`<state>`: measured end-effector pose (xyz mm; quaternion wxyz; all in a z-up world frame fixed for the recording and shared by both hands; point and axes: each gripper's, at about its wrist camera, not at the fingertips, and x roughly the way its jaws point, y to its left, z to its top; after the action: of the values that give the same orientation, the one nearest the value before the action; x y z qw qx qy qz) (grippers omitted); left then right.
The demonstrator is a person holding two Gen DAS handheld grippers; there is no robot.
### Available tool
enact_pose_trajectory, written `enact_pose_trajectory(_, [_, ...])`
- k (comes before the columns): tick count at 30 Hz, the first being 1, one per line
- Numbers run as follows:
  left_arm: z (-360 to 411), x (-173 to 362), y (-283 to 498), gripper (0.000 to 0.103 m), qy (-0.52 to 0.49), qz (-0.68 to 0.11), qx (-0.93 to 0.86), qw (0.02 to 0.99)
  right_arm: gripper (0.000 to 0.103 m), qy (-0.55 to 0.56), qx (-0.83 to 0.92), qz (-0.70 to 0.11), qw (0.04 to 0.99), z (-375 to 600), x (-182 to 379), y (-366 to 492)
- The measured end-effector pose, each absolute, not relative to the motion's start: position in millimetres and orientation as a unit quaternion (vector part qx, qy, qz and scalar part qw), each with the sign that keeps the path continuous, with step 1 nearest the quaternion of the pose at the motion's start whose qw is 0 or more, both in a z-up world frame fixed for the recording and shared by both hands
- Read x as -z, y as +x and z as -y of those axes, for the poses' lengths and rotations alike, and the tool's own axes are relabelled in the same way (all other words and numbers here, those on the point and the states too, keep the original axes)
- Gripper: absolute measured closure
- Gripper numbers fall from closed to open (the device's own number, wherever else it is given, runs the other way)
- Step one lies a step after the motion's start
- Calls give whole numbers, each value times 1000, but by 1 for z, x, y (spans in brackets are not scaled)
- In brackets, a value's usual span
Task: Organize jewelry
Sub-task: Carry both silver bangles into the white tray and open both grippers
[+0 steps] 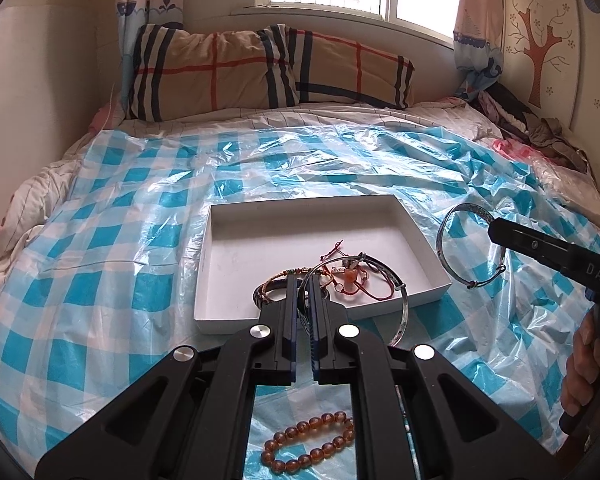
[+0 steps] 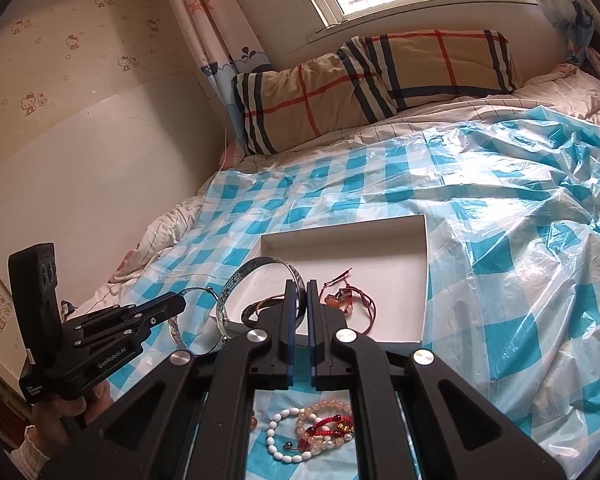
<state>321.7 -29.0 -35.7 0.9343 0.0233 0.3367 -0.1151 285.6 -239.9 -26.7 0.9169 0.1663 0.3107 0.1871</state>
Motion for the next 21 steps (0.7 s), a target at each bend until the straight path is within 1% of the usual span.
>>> enact_pose_trajectory(21, [37,69,379,98,8,-349,118,930,97,171,-172,-324,915,241,57,334])
